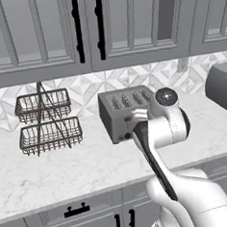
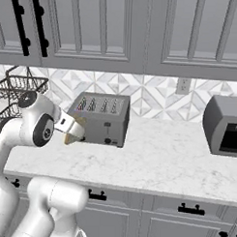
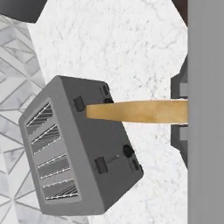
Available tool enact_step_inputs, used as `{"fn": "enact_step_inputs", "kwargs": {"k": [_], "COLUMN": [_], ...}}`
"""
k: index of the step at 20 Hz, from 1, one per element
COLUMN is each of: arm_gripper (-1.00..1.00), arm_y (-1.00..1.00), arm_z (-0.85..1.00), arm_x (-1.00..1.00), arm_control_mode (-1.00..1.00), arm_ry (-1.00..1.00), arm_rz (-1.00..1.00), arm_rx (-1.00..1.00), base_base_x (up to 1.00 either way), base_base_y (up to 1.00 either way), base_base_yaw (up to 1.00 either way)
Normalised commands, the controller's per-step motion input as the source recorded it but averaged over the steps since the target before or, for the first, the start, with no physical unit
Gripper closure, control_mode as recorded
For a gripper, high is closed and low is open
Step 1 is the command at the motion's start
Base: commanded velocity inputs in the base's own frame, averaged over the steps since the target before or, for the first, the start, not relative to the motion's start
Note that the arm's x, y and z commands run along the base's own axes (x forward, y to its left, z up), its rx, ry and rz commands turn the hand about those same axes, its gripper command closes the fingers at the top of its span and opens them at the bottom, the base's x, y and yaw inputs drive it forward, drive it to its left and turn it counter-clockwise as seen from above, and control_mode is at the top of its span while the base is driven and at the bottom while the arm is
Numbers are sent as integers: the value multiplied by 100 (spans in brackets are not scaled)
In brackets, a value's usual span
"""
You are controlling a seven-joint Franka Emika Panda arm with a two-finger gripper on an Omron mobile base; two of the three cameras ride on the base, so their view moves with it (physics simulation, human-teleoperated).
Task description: Start the toaster. Once the lever pops up, take the bread to the plate on the dining counter.
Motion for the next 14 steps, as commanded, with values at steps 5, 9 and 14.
{"fn": "enact_step_inputs", "kwargs": {"k": [5, 9, 14], "arm_gripper": [100, 100, 100], "arm_y": [0, 0, 0], "arm_z": [0, 0, 0], "arm_x": [0, 0, 0], "arm_control_mode": [100, 100, 100], "arm_ry": [0, 0, 0], "arm_rz": [0, 0, 0], "arm_rx": [0, 0, 0], "base_base_x": [-22, -23, -3], "base_base_y": [-6, -9, -2], "base_base_yaw": [-63, -85, -92]}}
